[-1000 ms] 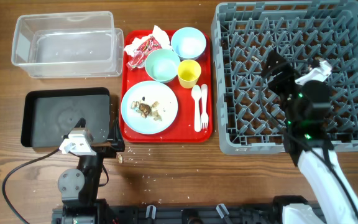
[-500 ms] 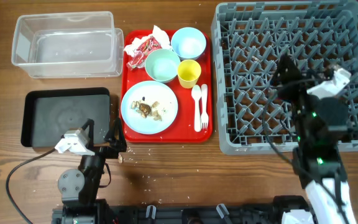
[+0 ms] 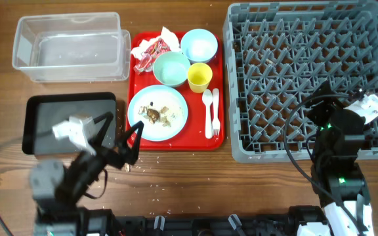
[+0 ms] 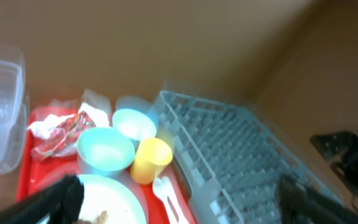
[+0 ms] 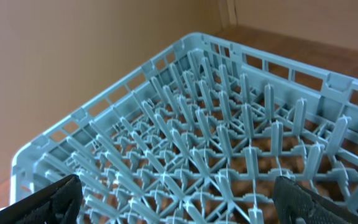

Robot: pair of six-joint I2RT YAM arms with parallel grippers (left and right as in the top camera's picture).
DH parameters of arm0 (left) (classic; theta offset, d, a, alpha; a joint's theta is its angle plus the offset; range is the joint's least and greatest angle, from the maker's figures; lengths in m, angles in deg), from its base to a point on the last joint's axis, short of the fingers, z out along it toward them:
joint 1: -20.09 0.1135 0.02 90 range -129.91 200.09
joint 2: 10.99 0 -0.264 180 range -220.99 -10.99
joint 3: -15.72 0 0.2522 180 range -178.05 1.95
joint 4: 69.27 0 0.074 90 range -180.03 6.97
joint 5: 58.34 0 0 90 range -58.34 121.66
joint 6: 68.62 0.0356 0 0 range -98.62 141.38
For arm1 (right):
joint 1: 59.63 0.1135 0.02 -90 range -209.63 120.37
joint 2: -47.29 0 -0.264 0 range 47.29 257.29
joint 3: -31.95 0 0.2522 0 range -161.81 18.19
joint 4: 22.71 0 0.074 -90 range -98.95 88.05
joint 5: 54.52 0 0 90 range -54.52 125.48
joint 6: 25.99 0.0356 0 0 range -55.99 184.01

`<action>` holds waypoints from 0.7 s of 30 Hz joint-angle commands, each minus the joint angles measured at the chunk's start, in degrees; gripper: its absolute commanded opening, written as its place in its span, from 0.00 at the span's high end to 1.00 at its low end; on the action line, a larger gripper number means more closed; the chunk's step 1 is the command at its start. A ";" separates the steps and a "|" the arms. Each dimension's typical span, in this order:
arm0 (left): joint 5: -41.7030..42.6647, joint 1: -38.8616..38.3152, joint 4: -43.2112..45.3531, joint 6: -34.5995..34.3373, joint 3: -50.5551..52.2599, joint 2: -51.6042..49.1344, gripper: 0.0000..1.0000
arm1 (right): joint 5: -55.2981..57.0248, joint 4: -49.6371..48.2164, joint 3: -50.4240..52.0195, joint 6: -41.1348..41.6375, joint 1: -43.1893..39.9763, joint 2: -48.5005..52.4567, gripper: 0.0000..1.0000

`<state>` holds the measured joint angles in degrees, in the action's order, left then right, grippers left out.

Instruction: Sort waste into correct bins and load items into the dishwasher rack

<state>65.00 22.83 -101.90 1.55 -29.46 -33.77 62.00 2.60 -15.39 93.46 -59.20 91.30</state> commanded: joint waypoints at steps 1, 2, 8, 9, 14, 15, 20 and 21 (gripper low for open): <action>4.26 0.26 -10.51 7.39 -16.65 -16.94 0.00 | 2.16 -0.11 -0.11 -0.79 -0.13 2.82 0.00; 6.45 0.26 -11.63 7.41 -18.43 -20.28 0.00 | 2.16 -0.11 -0.11 -0.79 -0.13 4.04 0.00; -2.86 -5.22 -16.31 5.01 -24.72 -29.16 0.00 | 2.19 -0.44 -0.11 -0.94 -0.13 17.94 0.00; -5.25 -7.17 -20.22 6.80 -28.20 -31.36 0.01 | 2.69 -1.86 -0.11 -1.07 -0.13 19.87 0.00; -8.09 -12.94 -19.45 7.43 -31.23 -37.09 0.00 | 3.52 -6.60 -0.22 -16.09 -0.04 17.92 0.00; -8.22 -12.98 -19.45 7.43 -31.23 -38.27 0.00 | 2.23 -6.56 -0.22 -16.83 -0.02 15.17 0.00; -8.37 -12.96 -17.22 7.43 -31.23 -41.99 0.00 | -8.61 -6.32 -0.22 -20.46 -0.02 -5.81 0.00; -8.37 -12.96 -17.09 7.43 -31.23 -42.01 0.00 | -8.68 -5.46 -0.22 -20.31 -0.02 -11.19 0.00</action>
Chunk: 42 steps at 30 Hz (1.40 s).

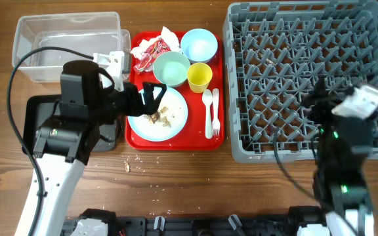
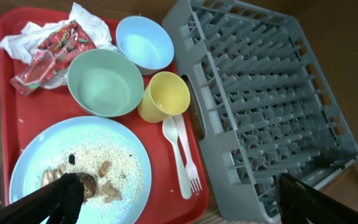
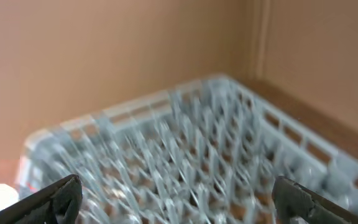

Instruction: Sort waste into correct bins and load items into the dishwasher rack

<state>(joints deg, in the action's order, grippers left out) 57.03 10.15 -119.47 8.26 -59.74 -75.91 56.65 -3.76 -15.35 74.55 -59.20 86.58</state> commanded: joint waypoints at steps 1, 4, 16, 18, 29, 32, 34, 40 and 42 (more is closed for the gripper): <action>-0.39 -0.28 0.46 0.74 -0.96 0.13 0.00 | -3.32 1.81 -0.26 -1.40 -0.02 -9.64 0.00; -0.39 -0.28 -0.15 0.74 -0.96 0.13 0.00 | -4.33 5.29 -0.26 -1.36 -0.02 -17.44 0.00; -2.12 -0.22 -1.29 0.74 -0.96 0.09 0.00 | -17.90 -3.28 -0.26 -7.58 -0.02 -31.30 0.00; -2.23 -0.15 -0.94 0.72 -0.96 0.09 0.00 | -15.19 -2.64 -0.20 -7.56 -0.02 -31.26 0.00; -1.64 0.09 0.85 2.36 -9.92 0.02 0.00 | -11.98 42.66 -0.09 -7.52 -0.02 -31.26 0.00; -1.66 0.09 -2.08 3.78 -15.26 0.02 0.00 | -12.17 49.40 0.66 -7.41 -0.02 -31.15 0.00; -1.66 0.09 -1.18 3.78 -15.61 -0.15 0.00 | -12.17 49.70 0.66 -7.41 -0.02 -31.15 0.00; 3.50 0.07 -18.60 8.81 -36.17 -14.58 0.00 | -12.17 49.68 0.66 -7.41 -0.02 -31.15 0.00; -0.76 0.02 -33.57 10.14 -53.20 -25.97 0.00 | -12.17 49.68 0.66 -7.39 -0.02 -31.15 0.00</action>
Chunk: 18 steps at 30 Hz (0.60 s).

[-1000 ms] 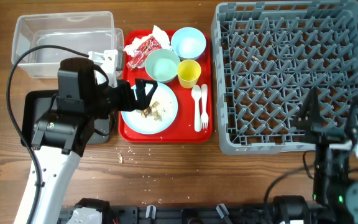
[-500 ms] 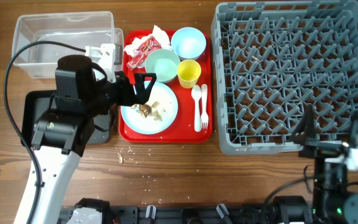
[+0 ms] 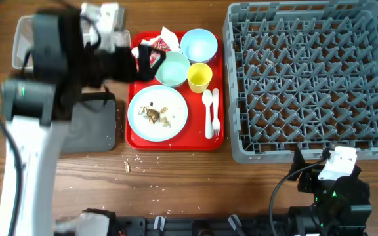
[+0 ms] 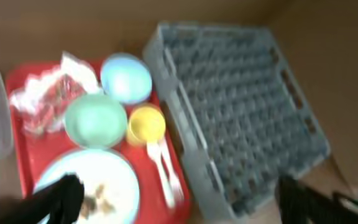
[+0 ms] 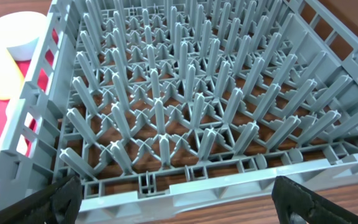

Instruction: Sort waste into correct bins and load items into the dishwasher rack

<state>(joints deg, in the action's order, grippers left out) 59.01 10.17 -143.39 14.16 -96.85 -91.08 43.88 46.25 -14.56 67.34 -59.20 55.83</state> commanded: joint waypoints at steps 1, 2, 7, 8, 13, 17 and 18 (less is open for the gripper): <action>-6.23 0.00 -14.29 4.24 -24.90 -17.27 0.00 | 0.59 -0.31 -0.13 -0.20 -0.02 -0.39 0.00; -7.54 0.07 -13.64 4.24 -28.96 -21.05 0.00 | 0.59 -0.31 -0.13 -0.20 -0.02 -0.39 0.00; -7.69 0.04 4.24 3.78 -29.57 -29.29 0.00 | 0.59 -0.33 -0.13 -0.17 -0.02 -0.39 0.00; -7.69 0.04 6.12 3.82 -29.57 -30.93 0.00 | 0.59 -0.31 -0.13 -0.17 -0.02 -0.39 0.00; -10.95 -0.39 7.72 8.50 -29.57 -41.72 0.00 | 0.59 -0.33 -0.13 -0.17 -0.02 -0.39 0.00; -13.70 -1.14 9.81 8.52 -29.57 -48.48 0.09 | 0.59 -0.33 -0.13 -0.17 -0.02 -0.39 0.00; -15.13 -1.33 9.81 8.52 -29.57 -49.40 0.15 | 0.59 -0.31 -0.13 -0.17 -0.02 -0.39 0.00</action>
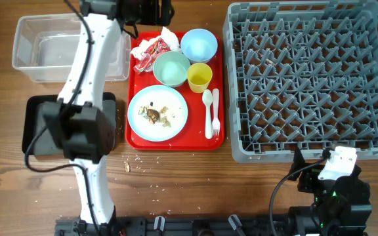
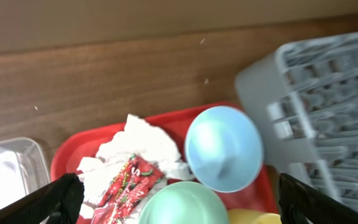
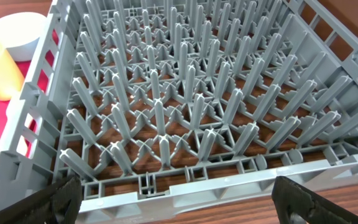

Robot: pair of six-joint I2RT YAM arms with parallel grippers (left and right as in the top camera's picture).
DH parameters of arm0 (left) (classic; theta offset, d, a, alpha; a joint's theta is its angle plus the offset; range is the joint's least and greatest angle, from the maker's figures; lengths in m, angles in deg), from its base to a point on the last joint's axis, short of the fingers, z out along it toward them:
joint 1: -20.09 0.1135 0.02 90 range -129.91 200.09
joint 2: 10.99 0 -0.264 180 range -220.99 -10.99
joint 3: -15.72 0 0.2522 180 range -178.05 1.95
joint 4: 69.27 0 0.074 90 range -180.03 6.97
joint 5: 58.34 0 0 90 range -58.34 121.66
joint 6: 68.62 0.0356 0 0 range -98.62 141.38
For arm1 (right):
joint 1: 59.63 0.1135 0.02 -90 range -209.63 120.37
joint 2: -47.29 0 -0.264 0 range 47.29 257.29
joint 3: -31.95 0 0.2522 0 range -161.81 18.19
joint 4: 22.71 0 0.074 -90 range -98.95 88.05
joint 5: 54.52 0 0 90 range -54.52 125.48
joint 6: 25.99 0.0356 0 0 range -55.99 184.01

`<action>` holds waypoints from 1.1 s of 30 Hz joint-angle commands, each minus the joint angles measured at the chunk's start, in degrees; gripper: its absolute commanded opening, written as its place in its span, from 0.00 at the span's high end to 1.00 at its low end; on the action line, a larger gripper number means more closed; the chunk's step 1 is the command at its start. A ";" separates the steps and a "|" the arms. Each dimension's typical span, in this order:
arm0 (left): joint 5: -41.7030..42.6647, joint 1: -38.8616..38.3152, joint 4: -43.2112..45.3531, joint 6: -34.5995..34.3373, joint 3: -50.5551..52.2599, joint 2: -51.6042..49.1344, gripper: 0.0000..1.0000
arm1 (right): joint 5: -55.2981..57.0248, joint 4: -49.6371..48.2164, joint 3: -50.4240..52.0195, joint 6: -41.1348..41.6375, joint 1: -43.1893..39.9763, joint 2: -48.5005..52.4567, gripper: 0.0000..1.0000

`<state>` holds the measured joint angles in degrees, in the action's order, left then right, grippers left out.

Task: Sort waste into correct bins and load items into the dishwasher rack
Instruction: 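Grasp the crumpled tissue and red wrapper with the left gripper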

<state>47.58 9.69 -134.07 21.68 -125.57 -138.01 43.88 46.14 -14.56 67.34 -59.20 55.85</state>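
A red tray (image 1: 219,134) carries a plate (image 1: 157,113) with food scraps, a green bowl (image 1: 171,68), a blue bowl (image 1: 199,44), a yellow cup (image 1: 199,77), a spoon and fork (image 1: 211,111), and a red wrapper (image 2: 126,183) on crumpled tissue (image 2: 138,146). My left gripper (image 1: 151,12) hangs open over the tray's far edge, holding nothing. The grey dishwasher rack (image 1: 307,78) stands at the right. My right gripper (image 3: 176,199) is open and low, just in front of the rack's near wall.
A clear plastic bin (image 1: 67,47) sits at the back left. A black bin (image 1: 37,121) lies in front of it, partly covered by my left arm. Crumbs dot the table before the tray.
My left gripper has moved from above the tray's left part to its far edge, near the table's back. The right arm has not moved. Nothing on the tray has shifted.
First my left gripper was low at the table's front by the plate, my right over the rack's front. Then the left hung over the plate. Later it rose above the tray while the right sat before the rack. Both stayed open throughout.
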 commanded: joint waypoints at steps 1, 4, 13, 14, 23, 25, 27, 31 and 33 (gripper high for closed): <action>-5.57 -1.18 0.44 1.03 -0.85 -3.23 0.29 | 0.59 -0.20 -0.13 -0.17 -0.02 -0.42 0.00; -8.63 -3.17 -0.15 6.27 -0.83 -5.84 0.44 | 0.59 -0.22 -0.13 -0.20 -0.02 -0.42 0.00; -13.00 -1.79 -1.31 4.87 -0.68 -10.49 0.42 | 0.59 -0.22 -0.13 -0.20 -0.02 -0.42 0.00; -13.00 -1.79 -1.29 4.87 -0.68 -11.34 0.41 | 0.59 -0.20 -0.13 -0.17 -0.02 -0.42 0.00; -14.03 -1.64 -2.54 5.05 -0.59 -14.19 0.44 | 0.59 -0.20 -0.13 -0.17 -0.02 -0.42 0.00; -14.05 -1.64 -2.73 5.05 -0.59 -15.34 0.44 | 0.59 -0.22 -0.13 -0.20 -0.02 -0.42 0.00; -14.05 -1.64 -2.78 5.05 -0.57 -15.96 0.49 | 0.59 -0.20 -0.13 -0.17 -0.02 -0.42 0.00; -14.03 -1.42 -2.99 5.05 -0.59 -15.93 0.53 | 0.59 -0.22 -0.13 -0.17 -0.02 -0.42 0.00; -14.03 -1.42 -3.02 5.03 -0.59 -15.93 0.66 | 0.59 -0.20 -0.13 -0.22 -0.02 -0.42 0.00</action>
<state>33.81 8.05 -137.00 26.79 -125.57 -153.55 43.88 46.14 -14.56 67.34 -59.20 55.85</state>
